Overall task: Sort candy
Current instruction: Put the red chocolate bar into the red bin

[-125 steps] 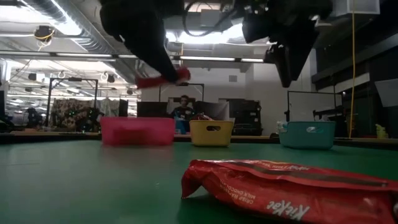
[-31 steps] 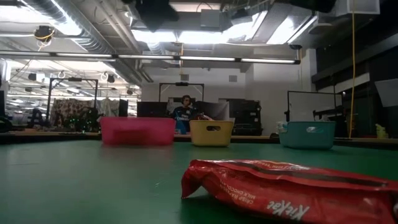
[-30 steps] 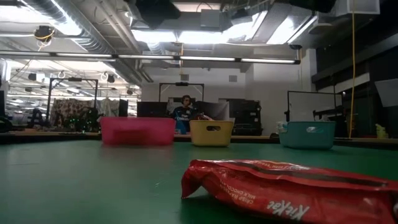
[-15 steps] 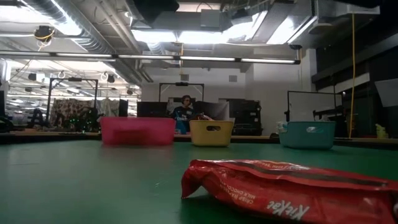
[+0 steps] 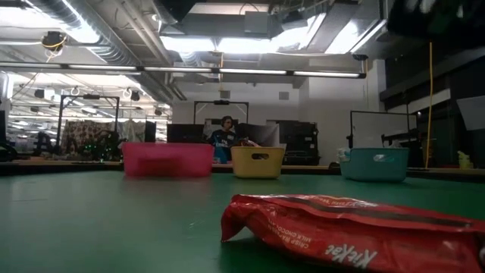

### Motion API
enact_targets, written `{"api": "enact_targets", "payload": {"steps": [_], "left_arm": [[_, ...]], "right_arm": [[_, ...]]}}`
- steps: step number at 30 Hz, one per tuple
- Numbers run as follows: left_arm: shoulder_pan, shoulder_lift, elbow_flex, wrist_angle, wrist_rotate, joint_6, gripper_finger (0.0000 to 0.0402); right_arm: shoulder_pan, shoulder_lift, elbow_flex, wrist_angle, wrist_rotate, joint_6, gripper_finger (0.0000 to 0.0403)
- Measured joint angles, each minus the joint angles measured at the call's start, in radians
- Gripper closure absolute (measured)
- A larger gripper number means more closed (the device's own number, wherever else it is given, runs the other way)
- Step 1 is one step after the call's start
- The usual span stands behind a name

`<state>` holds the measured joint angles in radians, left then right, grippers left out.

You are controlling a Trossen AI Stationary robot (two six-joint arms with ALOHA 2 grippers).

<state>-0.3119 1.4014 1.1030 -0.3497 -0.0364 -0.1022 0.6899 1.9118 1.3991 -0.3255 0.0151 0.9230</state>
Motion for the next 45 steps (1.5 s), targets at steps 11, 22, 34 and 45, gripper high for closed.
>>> {"api": "enact_targets", "payload": {"steps": [11,22,34,45], "left_arm": [[0.001,0.0,0.0,0.0,-0.005,0.034,0.0237],[0.016,0.0,0.0,0.0,-0.005,0.034,0.0237],[0.056,0.0,0.0,0.0,-0.004,0.034,0.0237],[0.063,0.0,0.0,0.005,-0.004,0.028,0.0237]], "right_arm": [[-0.002,0.1,0.001,0.039,0.029,0.023,0.0228],[-0.003,0.137,0.001,0.041,0.082,0.015,0.0228],[-0.003,0.145,0.001,0.039,0.114,0.004,0.0228],[0.006,0.19,0.001,0.032,0.119,-0.088,0.0228]]}}
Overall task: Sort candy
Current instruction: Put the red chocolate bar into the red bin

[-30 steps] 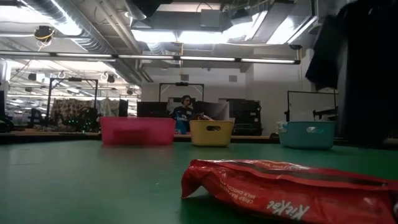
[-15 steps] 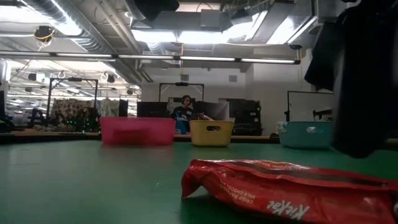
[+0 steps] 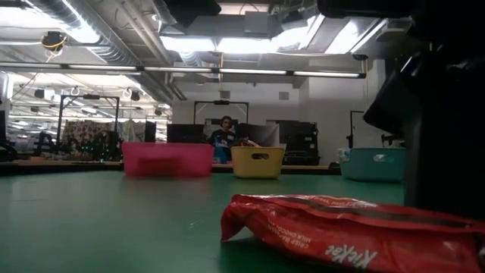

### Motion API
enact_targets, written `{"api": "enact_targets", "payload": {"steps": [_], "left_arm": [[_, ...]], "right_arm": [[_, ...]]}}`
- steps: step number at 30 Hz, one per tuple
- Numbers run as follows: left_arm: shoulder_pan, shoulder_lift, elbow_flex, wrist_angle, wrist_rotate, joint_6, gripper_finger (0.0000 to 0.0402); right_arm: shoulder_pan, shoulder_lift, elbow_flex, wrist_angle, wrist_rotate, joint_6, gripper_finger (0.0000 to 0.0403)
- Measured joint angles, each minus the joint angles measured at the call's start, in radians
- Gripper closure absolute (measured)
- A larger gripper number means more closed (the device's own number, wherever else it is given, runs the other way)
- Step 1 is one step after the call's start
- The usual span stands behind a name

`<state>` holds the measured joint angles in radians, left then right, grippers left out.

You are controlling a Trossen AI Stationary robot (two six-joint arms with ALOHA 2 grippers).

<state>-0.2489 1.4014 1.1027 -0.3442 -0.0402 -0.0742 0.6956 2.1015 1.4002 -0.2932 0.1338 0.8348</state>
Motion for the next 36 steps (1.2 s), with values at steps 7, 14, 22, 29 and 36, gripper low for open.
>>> {"api": "enact_targets", "payload": {"steps": [7,14,22,29,36], "left_arm": [[0.0,0.0,0.0,0.002,-0.001,-0.002,0.0237],[0.0,0.0,0.0,0.003,-0.003,-0.003,0.0237],[0.0,0.0,0.0,0.003,-0.003,-0.005,0.0237],[0.0,0.0,0.0,0.002,-0.003,-0.003,0.0237],[0.0,0.0,0.0,0.003,-0.004,-0.002,0.0237]], "right_arm": [[0.014,0.007,0.0,-0.004,0.05,-0.031,0.0228],[0.014,0.007,0.0,-0.02,0.065,-0.031,0.0264],[0.012,0.007,0.0,-0.036,0.099,-0.03,0.0367],[0.011,0.007,0.0,-0.037,0.103,-0.029,0.0391],[0.01,-0.007,-0.001,-0.063,0.102,-0.034,0.0399]]}}
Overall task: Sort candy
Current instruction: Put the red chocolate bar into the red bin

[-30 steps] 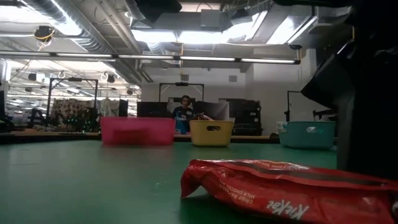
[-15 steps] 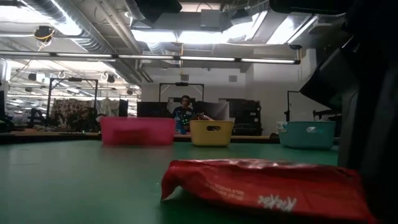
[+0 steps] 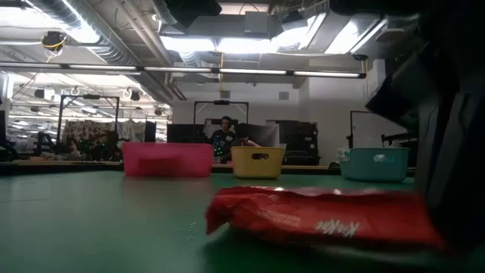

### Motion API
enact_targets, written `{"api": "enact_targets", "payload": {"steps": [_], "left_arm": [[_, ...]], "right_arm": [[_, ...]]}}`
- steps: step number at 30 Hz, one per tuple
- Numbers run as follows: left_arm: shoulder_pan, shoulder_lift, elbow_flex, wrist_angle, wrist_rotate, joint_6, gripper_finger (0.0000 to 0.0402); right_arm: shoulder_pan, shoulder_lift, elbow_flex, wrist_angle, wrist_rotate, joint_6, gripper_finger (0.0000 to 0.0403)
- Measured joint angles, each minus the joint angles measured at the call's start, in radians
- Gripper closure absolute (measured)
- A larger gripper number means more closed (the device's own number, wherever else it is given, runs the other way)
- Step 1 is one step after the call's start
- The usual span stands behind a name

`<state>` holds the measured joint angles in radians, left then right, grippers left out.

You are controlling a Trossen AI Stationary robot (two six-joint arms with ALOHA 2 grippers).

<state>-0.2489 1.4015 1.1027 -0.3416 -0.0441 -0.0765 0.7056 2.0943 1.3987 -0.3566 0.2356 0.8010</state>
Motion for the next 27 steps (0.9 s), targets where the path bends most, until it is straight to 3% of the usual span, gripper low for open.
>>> {"api": "enact_targets", "payload": {"steps": [4,9,18,27], "left_arm": [[0.0,0.0,0.0,0.003,0.0,0.0,0.0237],[0.0,0.0,0.0,0.01,-0.001,0.045,0.0237],[-0.001,0.0,0.0,0.017,0.007,0.061,0.0237],[-0.003,0.0,0.0,0.017,0.008,0.061,0.0237]], "right_arm": [[-0.008,-0.037,0.0,-0.021,-0.002,-0.019,0.04],[-0.029,-0.097,0.0,-0.103,0.083,-0.07,0.0399],[-0.138,-0.225,0.0,-0.163,0.158,-0.183,0.0401],[-0.26,-0.253,0.0,-0.142,0.146,-0.209,0.0401]]}}
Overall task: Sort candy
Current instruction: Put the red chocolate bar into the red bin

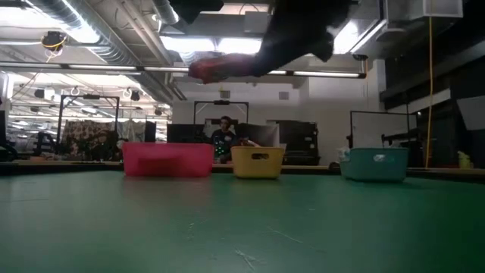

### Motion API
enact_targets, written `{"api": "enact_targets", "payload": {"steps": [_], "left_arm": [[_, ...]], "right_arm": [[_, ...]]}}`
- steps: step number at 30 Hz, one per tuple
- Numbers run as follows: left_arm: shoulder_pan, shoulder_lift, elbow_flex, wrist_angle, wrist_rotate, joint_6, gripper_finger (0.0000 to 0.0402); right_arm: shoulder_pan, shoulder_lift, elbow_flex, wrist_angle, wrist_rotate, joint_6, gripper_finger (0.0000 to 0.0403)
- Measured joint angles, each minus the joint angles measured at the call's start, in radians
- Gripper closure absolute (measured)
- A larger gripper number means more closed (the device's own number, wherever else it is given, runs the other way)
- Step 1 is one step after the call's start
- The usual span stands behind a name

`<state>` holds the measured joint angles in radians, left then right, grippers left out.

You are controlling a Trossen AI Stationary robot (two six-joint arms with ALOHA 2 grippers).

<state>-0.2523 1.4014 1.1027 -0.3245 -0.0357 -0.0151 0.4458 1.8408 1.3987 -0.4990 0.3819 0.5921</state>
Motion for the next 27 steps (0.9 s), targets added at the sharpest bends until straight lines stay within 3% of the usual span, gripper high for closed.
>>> {"api": "enact_targets", "payload": {"steps": [13,27], "left_arm": [[0.0,0.0,0.0,-0.053,0.0,0.0,0.0237],[-0.047,0.0,0.0,-0.18,-0.005,0.0,0.0237]], "right_arm": [[-0.116,0.0,0.0,0.28,-0.165,-0.081,0.04],[-0.119,0.0,0.0,0.338,-0.172,-0.067,0.04]]}}
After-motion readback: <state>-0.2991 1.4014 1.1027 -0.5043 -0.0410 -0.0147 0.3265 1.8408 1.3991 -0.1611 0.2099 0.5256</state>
